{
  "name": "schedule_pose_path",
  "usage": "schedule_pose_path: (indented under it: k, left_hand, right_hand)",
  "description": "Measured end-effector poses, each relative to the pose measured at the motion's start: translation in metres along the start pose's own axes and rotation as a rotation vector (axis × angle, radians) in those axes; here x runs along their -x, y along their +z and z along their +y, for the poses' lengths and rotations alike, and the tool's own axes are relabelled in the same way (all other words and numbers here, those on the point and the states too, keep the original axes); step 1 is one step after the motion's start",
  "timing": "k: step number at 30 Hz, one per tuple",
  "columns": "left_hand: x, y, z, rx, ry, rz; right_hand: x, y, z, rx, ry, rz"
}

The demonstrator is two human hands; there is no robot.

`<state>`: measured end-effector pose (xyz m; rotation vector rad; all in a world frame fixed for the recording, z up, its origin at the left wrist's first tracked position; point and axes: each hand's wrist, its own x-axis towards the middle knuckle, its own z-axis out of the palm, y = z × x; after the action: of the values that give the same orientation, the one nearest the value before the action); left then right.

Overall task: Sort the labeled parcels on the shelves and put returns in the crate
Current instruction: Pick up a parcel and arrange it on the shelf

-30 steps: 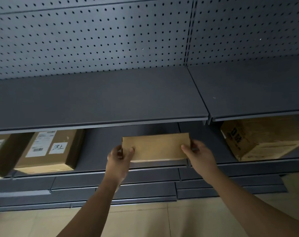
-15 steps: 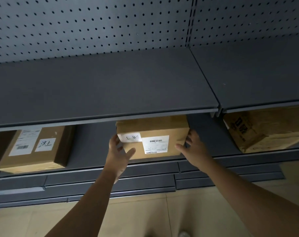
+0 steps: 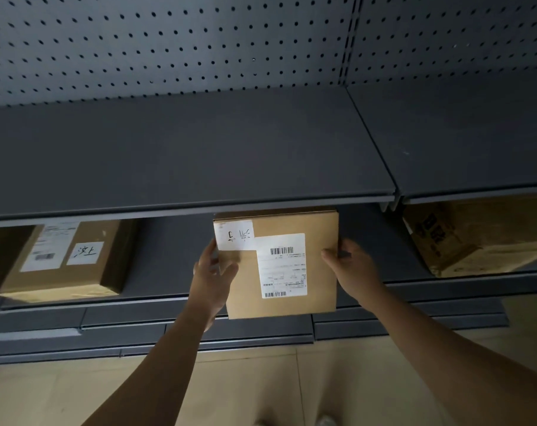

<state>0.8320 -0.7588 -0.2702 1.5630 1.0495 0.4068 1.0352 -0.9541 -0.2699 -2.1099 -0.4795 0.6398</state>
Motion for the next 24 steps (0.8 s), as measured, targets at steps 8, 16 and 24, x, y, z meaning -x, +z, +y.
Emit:
schedule_pose_path:
  k: [8,16,24]
  left_hand:
    - [-0.018,0.014,-0.038,-0.049,-0.197,0.003]
    - [-0.032,0.030,-0.047,-0.026,-0.253,0.005]
    - [-0.026,0.033,-0.049,-0.031,-0.322,0.009]
  right_hand:
    - [-0.019,0.020,0.022,0.119,0.092,-0.045]
    - [-0.036,0.031,0.047,0.031,0.141,-0.125]
    - [0.022,0.034,0.063,-0.026,0.269,0.105]
